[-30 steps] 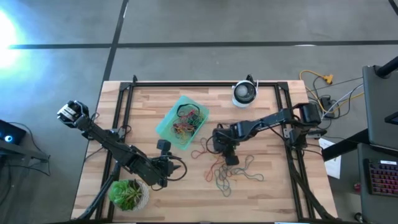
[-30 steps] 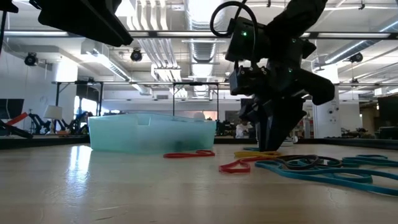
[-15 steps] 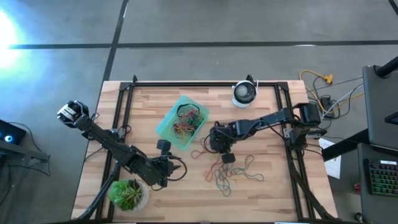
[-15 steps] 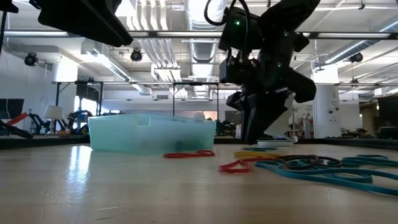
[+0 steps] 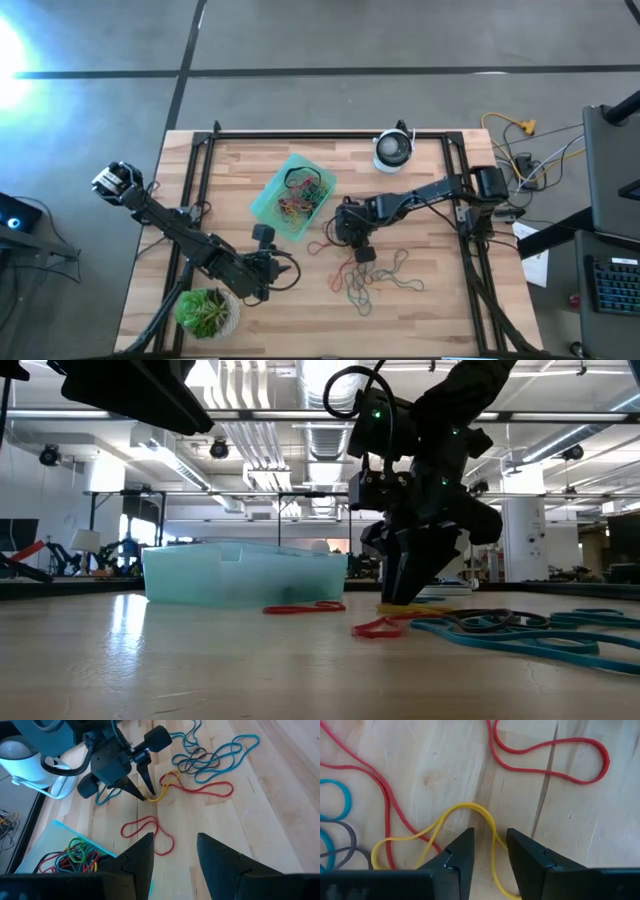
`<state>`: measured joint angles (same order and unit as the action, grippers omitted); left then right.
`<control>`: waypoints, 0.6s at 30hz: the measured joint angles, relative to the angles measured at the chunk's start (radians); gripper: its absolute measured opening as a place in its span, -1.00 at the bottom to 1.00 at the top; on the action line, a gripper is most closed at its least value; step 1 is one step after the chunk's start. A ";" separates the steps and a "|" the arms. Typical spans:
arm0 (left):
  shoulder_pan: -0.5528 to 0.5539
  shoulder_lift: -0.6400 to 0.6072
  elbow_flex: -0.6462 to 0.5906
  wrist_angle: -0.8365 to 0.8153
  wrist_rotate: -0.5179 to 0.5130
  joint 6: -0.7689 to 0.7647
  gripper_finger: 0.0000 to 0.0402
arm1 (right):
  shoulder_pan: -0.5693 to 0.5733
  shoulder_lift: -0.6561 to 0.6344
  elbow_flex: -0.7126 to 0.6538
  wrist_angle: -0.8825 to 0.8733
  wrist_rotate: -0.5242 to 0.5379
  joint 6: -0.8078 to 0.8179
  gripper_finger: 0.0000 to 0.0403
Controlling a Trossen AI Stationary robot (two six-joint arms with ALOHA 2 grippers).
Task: Pick and place rubber bands into bin
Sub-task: Put the yellow rubber band into the green bin
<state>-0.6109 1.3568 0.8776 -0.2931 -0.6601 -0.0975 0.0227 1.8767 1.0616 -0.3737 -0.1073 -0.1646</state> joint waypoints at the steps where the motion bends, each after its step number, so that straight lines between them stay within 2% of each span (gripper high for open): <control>1: 0.000 0.000 0.000 0.001 0.000 0.000 -0.33 | -0.001 0.002 0.000 0.000 -0.001 0.000 -0.45; 5: 0.000 0.000 0.000 0.000 0.000 0.000 -0.33 | -0.005 0.005 0.001 -0.008 -0.001 0.007 -0.51; 11: 0.000 0.000 0.000 0.000 0.000 0.000 -0.33 | -0.005 0.006 0.001 -0.029 -0.001 -0.030 -0.91; 18: 0.000 0.000 0.000 0.000 0.000 0.000 -0.33 | -0.005 0.002 0.015 -0.042 0.002 -0.038 -0.96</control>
<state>-0.6109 1.3570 0.8772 -0.2928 -0.6598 -0.0975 0.0177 1.8788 1.0764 -0.4161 -0.1056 -0.2027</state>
